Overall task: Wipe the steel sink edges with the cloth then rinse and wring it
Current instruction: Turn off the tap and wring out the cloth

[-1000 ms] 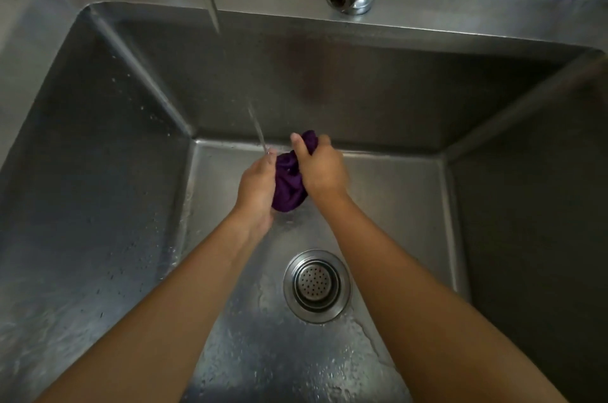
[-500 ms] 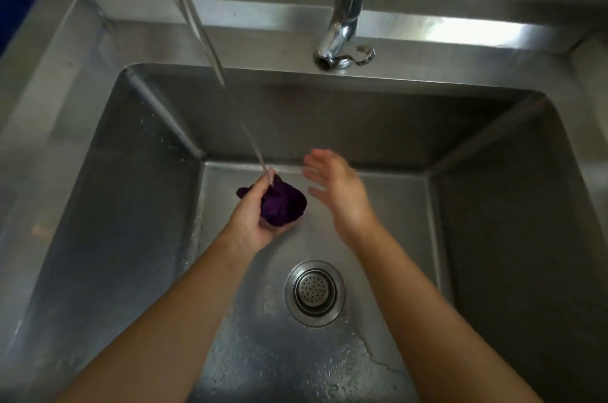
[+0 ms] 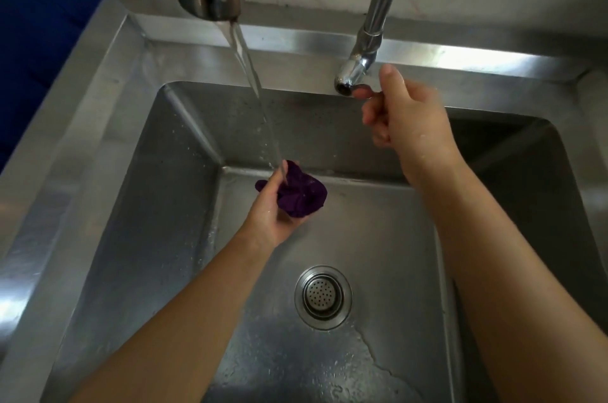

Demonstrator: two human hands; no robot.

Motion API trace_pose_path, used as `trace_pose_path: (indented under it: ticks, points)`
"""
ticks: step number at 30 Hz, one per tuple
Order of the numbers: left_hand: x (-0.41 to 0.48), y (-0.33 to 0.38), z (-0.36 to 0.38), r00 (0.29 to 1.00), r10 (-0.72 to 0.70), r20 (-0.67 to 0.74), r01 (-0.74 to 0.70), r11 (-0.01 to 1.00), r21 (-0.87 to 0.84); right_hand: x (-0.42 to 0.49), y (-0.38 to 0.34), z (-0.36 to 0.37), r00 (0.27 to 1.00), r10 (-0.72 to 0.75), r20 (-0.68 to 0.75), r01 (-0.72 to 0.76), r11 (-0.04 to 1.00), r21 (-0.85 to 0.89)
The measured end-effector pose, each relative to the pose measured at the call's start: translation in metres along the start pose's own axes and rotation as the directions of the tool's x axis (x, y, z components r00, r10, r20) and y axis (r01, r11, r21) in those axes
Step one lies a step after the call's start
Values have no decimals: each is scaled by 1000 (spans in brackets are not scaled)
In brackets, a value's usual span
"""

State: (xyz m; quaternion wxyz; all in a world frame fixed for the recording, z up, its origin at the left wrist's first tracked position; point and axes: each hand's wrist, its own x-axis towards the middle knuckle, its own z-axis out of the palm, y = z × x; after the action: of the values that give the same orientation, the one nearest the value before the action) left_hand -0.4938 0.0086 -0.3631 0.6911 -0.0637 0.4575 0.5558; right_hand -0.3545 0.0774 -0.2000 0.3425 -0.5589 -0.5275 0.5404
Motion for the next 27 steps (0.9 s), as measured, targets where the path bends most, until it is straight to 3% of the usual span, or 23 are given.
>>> trace_pose_path:
  ticks: [4,11,13,15,18,20,22,23,27]
  points:
    - [0,1,1,1000,9,-18,-9,1000,-15,2,5,-3,999,-34,36,34,999,22]
    - [-8,1,3,999,7,-43,-7,1000,-1,5,32,-5,983,-80,166,14,932,362]
    - [-11,-1,5,998,-2,-57,2,1000,-1,6,34,-3,986,-83,148,21,924,381]
    - [-12,-3,6,997,-13,-77,12,1000,-16,5,40,2,996,-77,52,57,947,315]
    - [-10,-6,11,994,-28,-106,24,999,-35,-7,72,15,993,-85,-82,89,995,39]
    - [-11,-11,18,994,-39,-107,38,999,-10,-25,104,29,986,-160,50,167,963,-211]
    - [-12,-18,22,994,-60,-89,62,998,16,-38,129,43,965,-119,232,211,878,-430]
    - [-14,-22,23,994,-70,-85,74,996,43,-40,135,48,969,-93,228,198,846,-496]
    - [-21,-25,22,996,-44,-75,63,957,284,-35,135,46,984,-159,79,177,860,-478]
